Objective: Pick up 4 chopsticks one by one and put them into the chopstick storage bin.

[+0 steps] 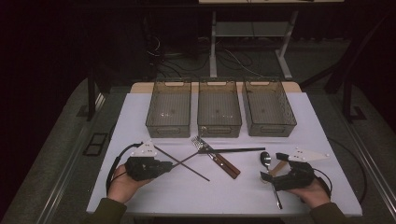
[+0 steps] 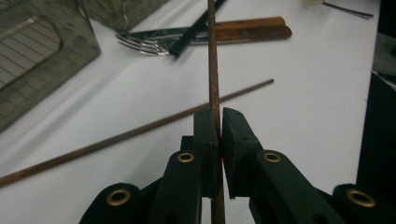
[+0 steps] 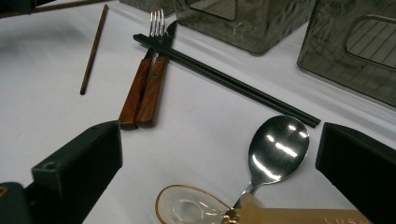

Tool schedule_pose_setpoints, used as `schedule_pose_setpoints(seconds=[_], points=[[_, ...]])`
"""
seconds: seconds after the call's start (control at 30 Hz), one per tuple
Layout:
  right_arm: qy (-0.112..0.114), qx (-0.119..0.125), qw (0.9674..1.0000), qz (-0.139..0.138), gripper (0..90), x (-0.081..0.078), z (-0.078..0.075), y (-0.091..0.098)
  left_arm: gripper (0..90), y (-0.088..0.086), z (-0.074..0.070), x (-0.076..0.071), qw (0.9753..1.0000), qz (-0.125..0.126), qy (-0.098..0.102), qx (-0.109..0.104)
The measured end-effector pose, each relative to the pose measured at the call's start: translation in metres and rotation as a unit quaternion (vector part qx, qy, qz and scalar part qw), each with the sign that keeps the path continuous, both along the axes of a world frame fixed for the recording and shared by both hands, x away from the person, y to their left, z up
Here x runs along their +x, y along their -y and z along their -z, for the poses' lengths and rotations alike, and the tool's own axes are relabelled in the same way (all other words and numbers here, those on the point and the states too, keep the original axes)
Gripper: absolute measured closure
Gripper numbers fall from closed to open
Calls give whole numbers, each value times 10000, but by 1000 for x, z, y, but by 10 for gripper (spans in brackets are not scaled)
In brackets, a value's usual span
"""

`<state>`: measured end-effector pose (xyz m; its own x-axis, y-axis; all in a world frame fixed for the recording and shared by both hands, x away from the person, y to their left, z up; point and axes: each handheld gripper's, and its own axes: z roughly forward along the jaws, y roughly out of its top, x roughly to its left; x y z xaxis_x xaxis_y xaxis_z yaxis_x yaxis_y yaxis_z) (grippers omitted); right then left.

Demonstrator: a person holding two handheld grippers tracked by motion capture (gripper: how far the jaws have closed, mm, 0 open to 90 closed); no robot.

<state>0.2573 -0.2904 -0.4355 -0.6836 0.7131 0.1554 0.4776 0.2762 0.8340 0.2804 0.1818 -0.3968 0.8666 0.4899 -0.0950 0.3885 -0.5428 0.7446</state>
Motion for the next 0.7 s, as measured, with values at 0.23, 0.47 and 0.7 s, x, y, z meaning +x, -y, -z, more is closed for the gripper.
schedule_pose_setpoints(seconds=[0.23,0.47,0.7], points=[[-22,4,10000,20,4,1,1,0,848,2,-9,10,9996,-238,125,-58],[-78,13,10000,-26,4,2,2,-1,848,3,-17,23,9989,-332,299,-102],[-68,42,10000,-20,4,2,1,0,848,5,-24,36,9977,-504,400,-217]])
